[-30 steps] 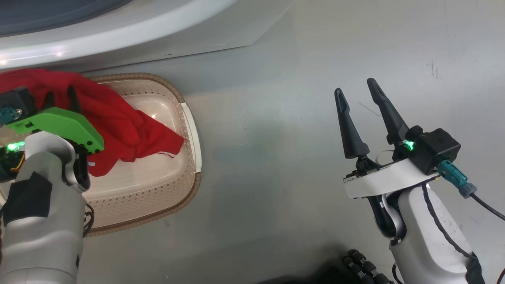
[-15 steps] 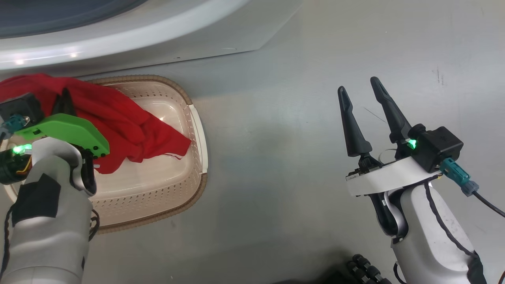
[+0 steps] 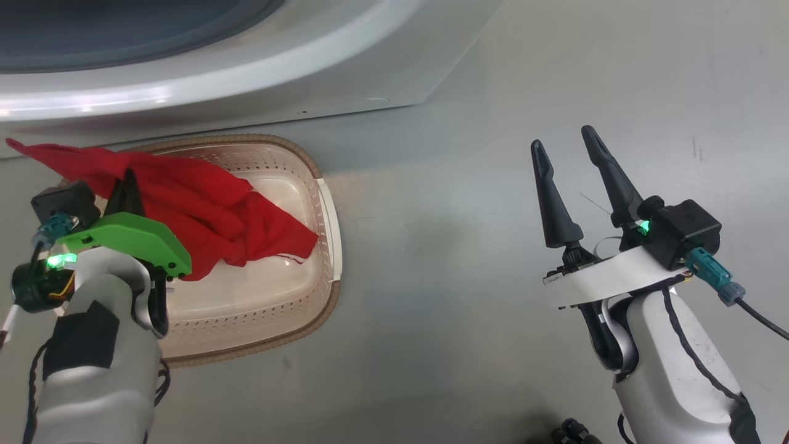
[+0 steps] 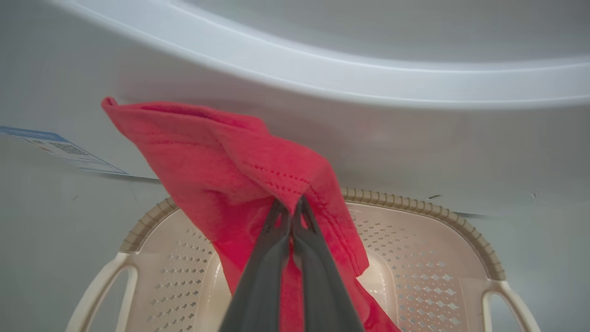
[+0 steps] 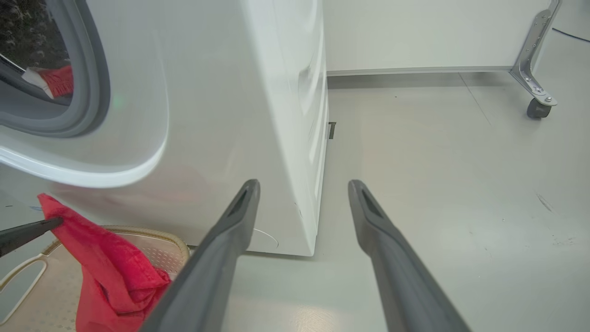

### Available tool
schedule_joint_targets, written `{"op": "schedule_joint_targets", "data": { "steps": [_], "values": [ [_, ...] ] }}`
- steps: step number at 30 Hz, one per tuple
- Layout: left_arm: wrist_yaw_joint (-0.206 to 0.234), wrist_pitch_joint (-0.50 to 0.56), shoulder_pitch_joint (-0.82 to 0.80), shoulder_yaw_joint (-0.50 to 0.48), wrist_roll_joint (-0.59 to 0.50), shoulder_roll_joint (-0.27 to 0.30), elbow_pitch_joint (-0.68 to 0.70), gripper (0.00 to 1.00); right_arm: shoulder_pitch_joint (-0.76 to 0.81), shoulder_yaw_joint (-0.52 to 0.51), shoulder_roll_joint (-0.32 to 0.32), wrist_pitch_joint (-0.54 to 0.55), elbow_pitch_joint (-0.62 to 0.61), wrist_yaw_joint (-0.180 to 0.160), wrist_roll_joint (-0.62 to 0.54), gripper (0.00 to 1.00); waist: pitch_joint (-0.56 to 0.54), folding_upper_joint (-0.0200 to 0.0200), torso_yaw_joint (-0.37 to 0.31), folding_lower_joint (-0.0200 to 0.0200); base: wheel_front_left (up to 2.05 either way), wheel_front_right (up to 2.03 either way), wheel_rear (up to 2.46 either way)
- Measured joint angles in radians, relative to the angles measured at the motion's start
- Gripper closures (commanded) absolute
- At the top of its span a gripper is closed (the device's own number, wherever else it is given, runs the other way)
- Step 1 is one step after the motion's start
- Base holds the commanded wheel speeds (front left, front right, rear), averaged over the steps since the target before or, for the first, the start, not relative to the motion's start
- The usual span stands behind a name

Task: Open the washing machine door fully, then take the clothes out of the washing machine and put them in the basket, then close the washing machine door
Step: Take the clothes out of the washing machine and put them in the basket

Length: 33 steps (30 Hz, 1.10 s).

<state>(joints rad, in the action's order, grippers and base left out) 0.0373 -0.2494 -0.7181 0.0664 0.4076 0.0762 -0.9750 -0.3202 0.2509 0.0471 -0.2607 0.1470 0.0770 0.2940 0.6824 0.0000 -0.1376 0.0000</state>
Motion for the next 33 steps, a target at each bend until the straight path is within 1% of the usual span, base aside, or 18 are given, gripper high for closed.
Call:
{"op": "schedule_joint_targets", "data": {
  "steps": [2, 8, 15, 21, 24, 28, 33],
  "values": [
    [-0.004, -0.002, 0.013, 0.001, -0.010, -0.003, 0.032, 1.00, 0.002, -0.002, 0.001, 0.000, 0.005, 0.001, -0.008, 0.00, -0.019, 0.0000, 0.008, 0.0000, 0.00, 0.00, 0.00],
    [-0.003, -0.002, 0.032, -0.012, -0.040, -0.007, 0.198, 1.00, 0.006, -0.001, 0.002, 0.000, 0.016, 0.001, -0.014, 0.00, -0.056, 0.0000, 0.025, 0.0000, 0.00, 0.00, 0.00],
    [-0.003, -0.002, 0.124, -0.021, -0.081, -0.028, 0.332, 1.00, 0.031, -0.005, 0.002, 0.000, 0.027, 0.002, -0.016, 0.00, -0.100, 0.0000, 0.040, 0.0000, 0.00, 0.00, 0.00],
    [-0.004, -0.002, 0.193, 0.009, -0.113, -0.033, 0.390, 1.00, 0.047, -0.007, 0.002, 0.000, 0.031, 0.004, -0.030, 0.00, -0.130, 0.0000, 0.050, 0.0000, 0.00, 0.00, 0.00],
    [-0.012, -0.002, 0.242, 0.036, -0.129, -0.034, 0.406, 1.00, 0.052, -0.008, 0.002, 0.000, 0.034, 0.004, -0.033, 0.00, -0.145, 0.0000, 0.055, 0.0000, 0.00, 0.00, 0.00],
    [-0.032, -0.002, 0.311, 0.077, -0.139, -0.037, 0.407, 1.00, 0.063, -0.004, 0.002, 0.000, 0.038, 0.005, -0.033, 0.00, -0.164, 0.0000, 0.058, 0.0000, 0.00, 0.00, 0.00],
    [-0.040, -0.002, 0.392, 0.109, -0.135, -0.039, 0.374, 1.00, 0.069, 0.003, 0.002, 0.000, 0.041, 0.010, -0.033, 0.00, -0.183, 0.0000, 0.058, 0.0000, 0.00, 0.00, 0.00]
  ]
}}
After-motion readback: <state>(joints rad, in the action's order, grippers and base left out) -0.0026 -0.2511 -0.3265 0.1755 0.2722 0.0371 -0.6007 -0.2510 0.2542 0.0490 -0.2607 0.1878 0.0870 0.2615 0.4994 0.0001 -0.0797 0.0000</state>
